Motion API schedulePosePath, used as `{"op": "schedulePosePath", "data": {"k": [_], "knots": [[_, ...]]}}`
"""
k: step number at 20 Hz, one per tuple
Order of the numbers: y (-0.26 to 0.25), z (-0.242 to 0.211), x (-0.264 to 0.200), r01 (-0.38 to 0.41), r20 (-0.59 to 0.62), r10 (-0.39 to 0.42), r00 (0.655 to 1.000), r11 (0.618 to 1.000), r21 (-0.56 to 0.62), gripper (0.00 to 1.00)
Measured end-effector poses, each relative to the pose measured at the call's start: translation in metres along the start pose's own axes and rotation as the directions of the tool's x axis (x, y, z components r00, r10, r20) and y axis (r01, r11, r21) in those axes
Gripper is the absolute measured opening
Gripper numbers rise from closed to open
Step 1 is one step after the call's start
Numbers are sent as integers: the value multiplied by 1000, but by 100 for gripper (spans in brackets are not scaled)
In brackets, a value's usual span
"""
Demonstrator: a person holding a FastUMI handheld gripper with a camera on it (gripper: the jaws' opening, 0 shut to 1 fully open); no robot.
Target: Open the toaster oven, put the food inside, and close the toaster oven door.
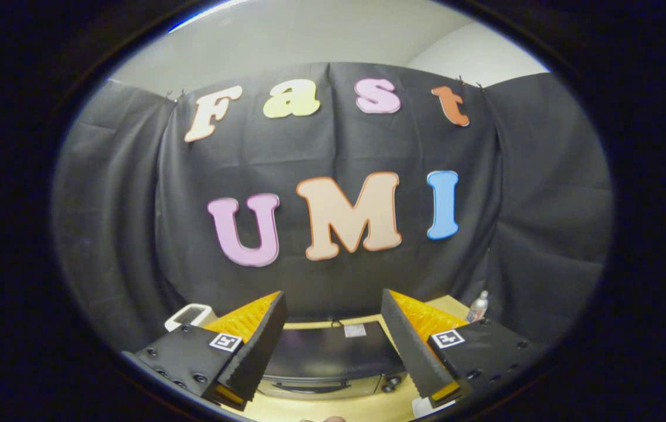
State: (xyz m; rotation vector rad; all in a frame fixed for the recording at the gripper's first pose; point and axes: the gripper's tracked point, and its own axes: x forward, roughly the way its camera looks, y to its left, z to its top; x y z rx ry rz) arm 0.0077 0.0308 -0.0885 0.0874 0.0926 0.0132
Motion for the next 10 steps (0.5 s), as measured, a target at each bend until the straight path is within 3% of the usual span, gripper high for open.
{"op": "schedulePosePath", "data": {"k": [4, 10], "knots": [[-4, 60, 3, -4, 69, 6, 998, 999, -32, 100], [-26, 77, 11, 41, 86, -36, 996, 997, -61, 100]]}}
